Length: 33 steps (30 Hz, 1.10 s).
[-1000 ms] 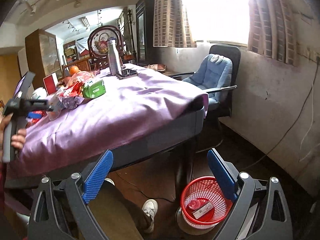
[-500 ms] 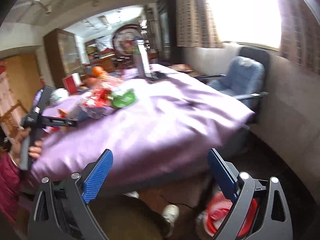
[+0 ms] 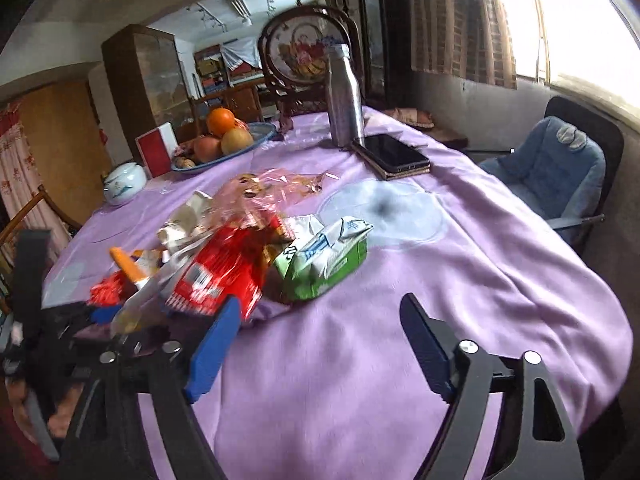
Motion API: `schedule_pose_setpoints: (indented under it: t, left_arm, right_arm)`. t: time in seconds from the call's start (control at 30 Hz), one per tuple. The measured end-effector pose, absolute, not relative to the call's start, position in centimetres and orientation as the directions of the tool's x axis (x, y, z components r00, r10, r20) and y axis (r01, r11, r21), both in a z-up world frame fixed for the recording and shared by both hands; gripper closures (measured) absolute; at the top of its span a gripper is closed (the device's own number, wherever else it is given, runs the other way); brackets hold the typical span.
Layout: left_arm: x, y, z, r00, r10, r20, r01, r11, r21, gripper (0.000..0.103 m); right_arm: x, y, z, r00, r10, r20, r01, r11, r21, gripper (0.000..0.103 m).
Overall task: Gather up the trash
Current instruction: 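Grasp the clear pudding cup with the left tool while the right tool grasps the green snack packet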
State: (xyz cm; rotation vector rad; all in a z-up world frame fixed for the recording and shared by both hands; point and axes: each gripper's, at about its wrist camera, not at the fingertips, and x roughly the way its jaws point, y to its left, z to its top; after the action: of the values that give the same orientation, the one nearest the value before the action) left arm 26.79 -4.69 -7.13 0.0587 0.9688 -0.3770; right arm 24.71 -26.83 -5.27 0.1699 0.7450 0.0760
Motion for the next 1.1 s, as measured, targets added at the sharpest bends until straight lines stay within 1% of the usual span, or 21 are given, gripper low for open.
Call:
schedule_pose_setpoints:
  t: [0.07,0.13,0.2,0.27,0.3,0.33,0.47,0.6,0.7,0.73,0.8,0.83,0.87,0.9,0.97,1.0,1.03,1.1]
  left_arm:
    - [26.6,-4.9,-7.1,0.508,-0.286,-0.813,0.347,0.931,-0.11,0.025]
    - [26.5,-5.0,-7.1,0.506,-0.287,-0.813,0.354,0.929,-0.107,0.024]
    - [26.5,-5.1,-7.2,0.503,-0.286,-0.815,0.36,0.927,-0.103,0.024]
    - [26.4,-5.2,-7.2,0.501,-0.289,-0.816,0.363,0.926,-0.105,0.024]
    - [26.4,-5.2,-7.2,0.5,-0.29,-0.816,0.369,0.924,-0.103,0.024]
    - [26.2,-5.3,-7.2,0.501,-0.291,-0.815,0.371,0.923,-0.101,0.024]
    - [26.1,-5.3,-7.2,0.499,-0.292,-0.816,0.372,0.922,-0.103,0.024]
    - [26.1,-5.3,-7.3,0.497,-0.286,-0.819,0.371,0.924,-0.098,0.023]
    - [26.2,-5.4,-7.3,0.496,-0.286,-0.82,0.372,0.923,-0.097,0.023]
    - [26.2,-5.4,-7.3,0.495,-0.288,-0.82,0.371,0.923,-0.101,0.023]
    - [26.2,-5.2,-7.3,0.493,-0.297,-0.818,0.367,0.923,-0.113,0.023]
    - [26.3,-5.0,-7.3,0.492,-0.301,-0.817,0.361,0.924,-0.123,0.023]
    - [26.3,-4.9,-7.3,0.492,-0.303,-0.816,0.354,0.926,-0.131,0.023]
    - [26.4,-4.6,-7.3,0.496,-0.309,-0.811,0.343,0.928,-0.144,0.024]
    - [26.4,-4.2,-7.1,0.501,-0.323,-0.803,0.336,0.927,-0.164,0.026]
    - [26.3,-4.1,-7.0,0.505,-0.33,-0.797,0.339,0.926,-0.168,0.034]
    - [26.2,-4.1,-6.9,0.509,-0.331,-0.794,0.342,0.925,-0.166,0.043]
    - [25.8,-4.1,-6.8,0.505,-0.348,-0.79,0.356,0.918,-0.177,0.053]
  right_arm:
    - [26.8,-26.8,-6.0,0.707,0.133,-0.695,0.018,0.979,0.205,0.032]
    - [28.3,-26.8,-6.8,0.681,0.158,-0.715,0.037,0.968,0.249,0.042]
    - [29.3,-26.8,-7.3,0.667,0.184,-0.722,0.043,0.958,0.284,0.045]
    - [30.0,-26.8,-7.6,0.662,0.18,-0.728,0.054,0.957,0.285,0.065]
    - [30.1,-26.9,-7.5,0.664,0.163,-0.73,0.064,0.96,0.273,0.079]
    - [30.0,-27.5,-7.3,0.673,0.133,-0.728,0.091,0.961,0.26,0.081]
    - [28.1,-31.1,-6.1,0.713,0.03,-0.7,0.177,0.959,0.222,0.081]
    - [26.3,-33.3,-6.0,0.696,0.008,-0.718,0.18,0.966,0.185,0.081]
    - [25.7,-33.6,-6.7,0.679,-0.008,-0.734,0.176,0.973,0.151,0.078]
    - [25.8,-33.6,-7.0,0.675,-0.012,-0.738,0.175,0.974,0.144,0.074]
    - [26.1,-33.4,-7.4,0.672,-0.022,-0.74,0.181,0.974,0.135,0.072]
    - [26.2,-33.3,-7.5,0.671,-0.02,-0.741,0.181,0.974,0.137,0.075]
    - [26.2,-33.3,-7.6,0.675,-0.013,-0.738,0.181,0.972,0.149,0.081]
    - [26.0,-33.4,-7.5,0.689,-0.002,-0.725,0.181,0.969,0.169,0.082]
    - [24.7,-33.4,-6.5,0.726,-0.006,-0.688,0.182,0.966,0.183,0.082]
    - [23.9,-33.2,-5.8,0.748,-0.014,-0.664,0.176,0.968,0.178,0.082]
    - [23.2,-33.1,-5.2,0.761,-0.013,-0.648,0.167,0.97,0.176,0.082]
    - [21.3,-32.9,-3.9,0.784,0.021,-0.62,0.128,0.972,0.195,0.082]
